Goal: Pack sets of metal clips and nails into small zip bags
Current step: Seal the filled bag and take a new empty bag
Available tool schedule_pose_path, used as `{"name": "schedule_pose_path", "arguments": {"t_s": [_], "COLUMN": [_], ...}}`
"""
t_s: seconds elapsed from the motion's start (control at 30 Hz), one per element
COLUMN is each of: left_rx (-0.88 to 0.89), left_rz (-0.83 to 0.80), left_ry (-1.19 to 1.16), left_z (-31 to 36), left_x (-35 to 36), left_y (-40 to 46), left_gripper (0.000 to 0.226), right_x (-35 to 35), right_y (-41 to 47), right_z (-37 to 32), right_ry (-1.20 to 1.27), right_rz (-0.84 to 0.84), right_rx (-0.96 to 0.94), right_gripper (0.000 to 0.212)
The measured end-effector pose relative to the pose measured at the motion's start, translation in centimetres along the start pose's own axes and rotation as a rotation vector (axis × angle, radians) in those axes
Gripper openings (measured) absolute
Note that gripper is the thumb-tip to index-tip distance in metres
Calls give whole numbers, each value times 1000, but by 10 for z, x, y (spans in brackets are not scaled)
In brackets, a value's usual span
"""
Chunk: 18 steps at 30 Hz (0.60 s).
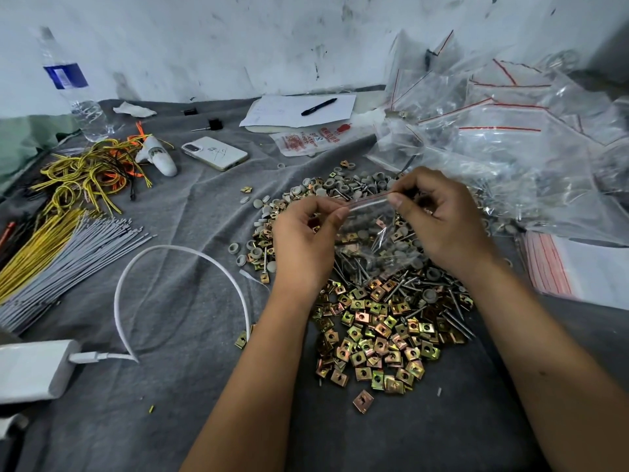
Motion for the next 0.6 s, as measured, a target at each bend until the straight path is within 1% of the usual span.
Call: {"name": "schedule_pose_path", "arguments": {"t_s": [0.07,0.2,0.27,0.33,0.47,0.53,0.6], "left_rx": [3,1,41,89,119,133,196], "left_rz": [-7,-46,-62,-42,-27,-48,-37], "left_ry": [1,31,67,117,206,214,235], "left_z": [0,1,4,6,7,7,12], "left_x": [0,4,5,4,5,7,7], "left_y": [0,-1,-2,-1,-1,-2,-3], "left_gripper": [16,9,8,5,7,6,5], "right_x": [2,1,3,6,7,7,11], "right_y": [0,1,0,-1,-1,0,-1], "right_z": [2,-1,-2,-3,-5,-6,-8], "right_ry": [39,4,9,15,21,15,-20], "right_rz": [-8,0,-10,-21,-11,-34,-68], "right_rx": [24,-18,-30,-45,-77,-82,-102], "right_gripper": [5,5,7,9,10,10,9]}}
Point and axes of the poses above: each hand's wrist, its own y-axis towards the middle knuckle, its own x-axis out of the palm, z = x × y, the point moved 8 cm from there along y, towards the middle knuckle, and after that the axes turned 9 degrees about y, right-handed, at the moved point
